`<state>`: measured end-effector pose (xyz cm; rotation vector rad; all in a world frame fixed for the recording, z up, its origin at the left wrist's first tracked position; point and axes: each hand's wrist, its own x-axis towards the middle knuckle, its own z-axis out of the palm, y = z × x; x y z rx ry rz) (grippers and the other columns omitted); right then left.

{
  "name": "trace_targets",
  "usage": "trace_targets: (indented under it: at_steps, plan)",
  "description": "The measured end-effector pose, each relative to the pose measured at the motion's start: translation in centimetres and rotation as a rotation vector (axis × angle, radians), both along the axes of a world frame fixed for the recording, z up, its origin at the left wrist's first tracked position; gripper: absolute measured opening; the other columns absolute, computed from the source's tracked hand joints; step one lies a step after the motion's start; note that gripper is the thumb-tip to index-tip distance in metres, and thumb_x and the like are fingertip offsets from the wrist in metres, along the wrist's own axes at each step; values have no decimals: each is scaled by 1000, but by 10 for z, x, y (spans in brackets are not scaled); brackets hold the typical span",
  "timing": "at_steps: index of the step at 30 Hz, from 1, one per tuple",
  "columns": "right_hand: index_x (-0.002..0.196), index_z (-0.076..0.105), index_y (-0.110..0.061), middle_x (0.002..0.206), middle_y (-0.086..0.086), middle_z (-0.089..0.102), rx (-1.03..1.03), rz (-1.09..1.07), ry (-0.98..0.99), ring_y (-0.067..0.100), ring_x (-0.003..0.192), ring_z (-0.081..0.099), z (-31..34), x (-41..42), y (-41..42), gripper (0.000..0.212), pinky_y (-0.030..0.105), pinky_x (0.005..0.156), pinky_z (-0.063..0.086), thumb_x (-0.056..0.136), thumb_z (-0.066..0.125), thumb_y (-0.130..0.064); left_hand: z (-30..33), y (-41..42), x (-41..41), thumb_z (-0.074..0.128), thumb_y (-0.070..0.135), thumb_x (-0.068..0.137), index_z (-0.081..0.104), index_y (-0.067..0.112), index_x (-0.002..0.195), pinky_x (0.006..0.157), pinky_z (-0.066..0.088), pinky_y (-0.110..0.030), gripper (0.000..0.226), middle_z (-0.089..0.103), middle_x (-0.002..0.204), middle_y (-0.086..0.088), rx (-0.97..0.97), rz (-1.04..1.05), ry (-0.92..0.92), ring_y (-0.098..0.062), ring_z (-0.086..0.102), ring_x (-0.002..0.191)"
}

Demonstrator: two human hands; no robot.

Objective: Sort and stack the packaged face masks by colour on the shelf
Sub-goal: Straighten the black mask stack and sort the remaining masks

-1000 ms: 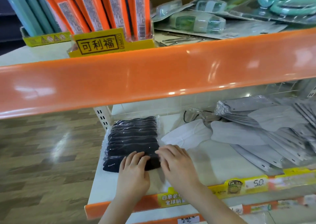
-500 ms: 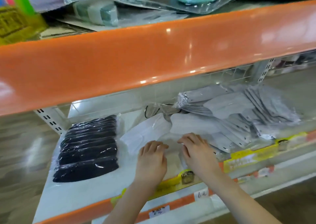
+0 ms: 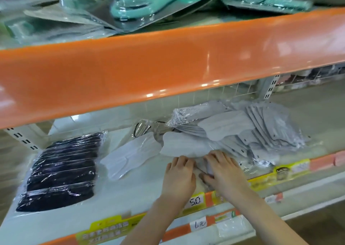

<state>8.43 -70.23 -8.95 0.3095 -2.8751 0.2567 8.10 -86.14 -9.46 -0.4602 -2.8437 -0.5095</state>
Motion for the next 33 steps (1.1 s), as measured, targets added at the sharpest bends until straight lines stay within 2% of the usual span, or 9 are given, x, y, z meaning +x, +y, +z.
trace_targets:
  at_steps: [4, 9, 11, 14, 19, 24, 27, 29, 33]
  plan:
    - [92, 67, -12, 97, 5, 64, 1, 49, 40, 27, 87, 66, -3, -8, 7, 54, 36, 72, 54, 48, 87, -36, 2, 10, -1, 35, 25, 63, 68, 26, 90, 59, 48, -24, 42, 61, 85, 9, 25, 45, -20, -16, 61, 76]
    - [79, 59, -8, 76, 8, 61, -27, 44, 151, 29, 73, 62, -4, -12, 7, 35, 37, 61, 53, 57, 82, -22, -3, 15, 3, 39, 22, 65, 63, 23, 105, 74, 35, -22, 47, 65, 100, 7, 121, 73, -31, -15, 55, 91]
    - [76, 57, -7, 72, 9, 59, -9, 54, 179, 29, 69, 60, -4, -12, 7, 34, 38, 57, 51, 57, 82, -19, -4, 15, 4, 40, 21, 67, 64, 21, 109, 80, 35, -21, 48, 66, 106, 7, 131, 77, -33, -14, 56, 97]
    - [75, 59, -6, 73, 10, 58, 5, 66, 183, 29, 70, 60, -8, -13, 9, 32, 38, 61, 51, 54, 82, -14, -5, 14, 4, 40, 19, 69, 63, 20, 112, 85, 37, -22, 48, 66, 110, 6, 165, 79, -15, -13, 54, 102]
    - [78, 56, -13, 76, 2, 55, -188, 59, 163, 23, 72, 56, -13, -11, 15, 7, 35, 65, 49, 76, 61, -18, -6, 13, 6, 39, 17, 70, 63, 17, 113, 84, 50, -28, 49, 66, 109, 2, 212, 123, 6, -16, 56, 100]
    - [75, 56, -15, 69, -1, 55, -319, 83, 96, 21, 64, 56, -3, -9, 16, 26, 33, 55, 47, 66, 79, -8, 1, 14, 6, 41, 11, 74, 59, 21, 110, 83, 43, -21, 41, 63, 107, 2, 301, 144, 87, -11, 53, 96]
    - [75, 57, -15, 66, -5, 54, -449, 67, 37, 16, 57, 53, 4, -8, 18, 25, 23, 48, 38, 69, 78, -4, 7, 15, 8, 49, 4, 82, 60, 22, 113, 85, 38, -9, 37, 58, 109, 7, 443, 182, 67, -7, 53, 100]
    - [79, 58, -13, 66, -11, 48, -555, 43, -1, 6, 56, 47, 10, -8, 20, 18, 17, 49, 31, 76, 73, -4, 17, 20, 12, 52, 4, 90, 60, 24, 112, 86, 38, -7, 31, 57, 110, 11, 614, 265, -37, -4, 55, 101]
    - [90, 56, -17, 76, -13, 54, -856, 78, -99, -4, 76, 54, 30, -6, 18, 11, 10, 61, 39, 91, 58, -6, 50, 32, 14, 55, 11, 94, 54, 33, 101, 80, 45, -9, 23, 64, 103, 13, 996, 352, -205, 6, 60, 93]
